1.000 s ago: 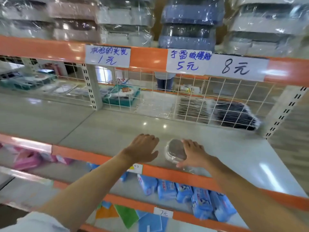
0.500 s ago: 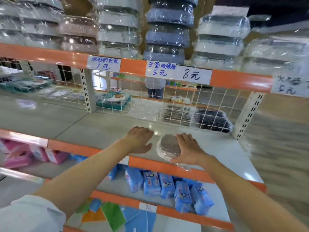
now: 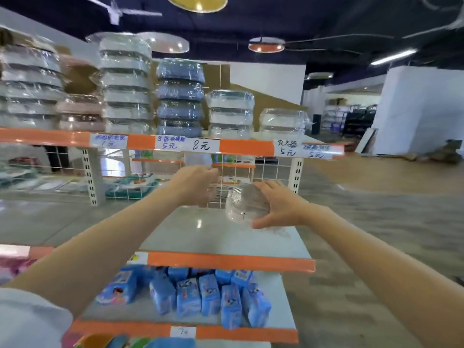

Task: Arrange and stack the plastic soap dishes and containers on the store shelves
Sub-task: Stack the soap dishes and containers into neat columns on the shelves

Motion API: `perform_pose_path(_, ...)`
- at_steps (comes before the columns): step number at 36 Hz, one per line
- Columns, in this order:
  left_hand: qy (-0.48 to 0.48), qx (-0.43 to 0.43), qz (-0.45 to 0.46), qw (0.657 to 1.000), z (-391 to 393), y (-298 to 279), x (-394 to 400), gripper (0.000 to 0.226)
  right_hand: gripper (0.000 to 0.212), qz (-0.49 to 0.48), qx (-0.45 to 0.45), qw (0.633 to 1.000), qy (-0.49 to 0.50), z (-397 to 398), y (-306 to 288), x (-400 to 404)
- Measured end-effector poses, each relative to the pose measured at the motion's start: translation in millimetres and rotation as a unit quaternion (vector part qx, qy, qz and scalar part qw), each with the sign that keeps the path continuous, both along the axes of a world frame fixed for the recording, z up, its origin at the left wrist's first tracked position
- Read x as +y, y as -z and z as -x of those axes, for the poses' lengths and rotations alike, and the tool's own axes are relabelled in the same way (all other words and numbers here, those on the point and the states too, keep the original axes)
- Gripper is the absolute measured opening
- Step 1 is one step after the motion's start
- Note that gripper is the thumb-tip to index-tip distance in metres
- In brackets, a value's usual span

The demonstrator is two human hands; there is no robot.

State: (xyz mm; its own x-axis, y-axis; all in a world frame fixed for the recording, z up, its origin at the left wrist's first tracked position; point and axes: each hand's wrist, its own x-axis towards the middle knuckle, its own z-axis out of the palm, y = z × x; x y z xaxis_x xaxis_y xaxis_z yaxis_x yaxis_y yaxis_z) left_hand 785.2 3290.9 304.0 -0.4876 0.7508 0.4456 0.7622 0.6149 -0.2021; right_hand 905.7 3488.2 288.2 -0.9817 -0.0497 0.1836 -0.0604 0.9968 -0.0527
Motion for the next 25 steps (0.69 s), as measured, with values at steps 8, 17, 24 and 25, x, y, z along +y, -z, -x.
perform_pose_path(8, 0.045, 0.013, -0.073, 0.996, -20, -74, 39, 0.024, 0.1, 0.059, 0.09, 0.994, 0.002, -24, -77, 36)
perform_pose_path(17, 0.058, -0.046, -0.227, 0.971, 10, -131, 97, 0.018, 0.096, 0.087, 0.148, 0.984, 0.044, 6, -138, 92)
perform_pose_path(24, 0.06, -0.154, -0.326, 0.931, 44, -154, 147, 0.026, 0.089, 0.045, 0.177, 0.98, 0.074, 58, -167, 128)
perform_pose_path(25, 0.064, -0.167, -0.337, 0.924, 48, -156, 154, 0.027, 0.088, 0.043, 0.18, 0.98, 0.076, 66, -171, 132)
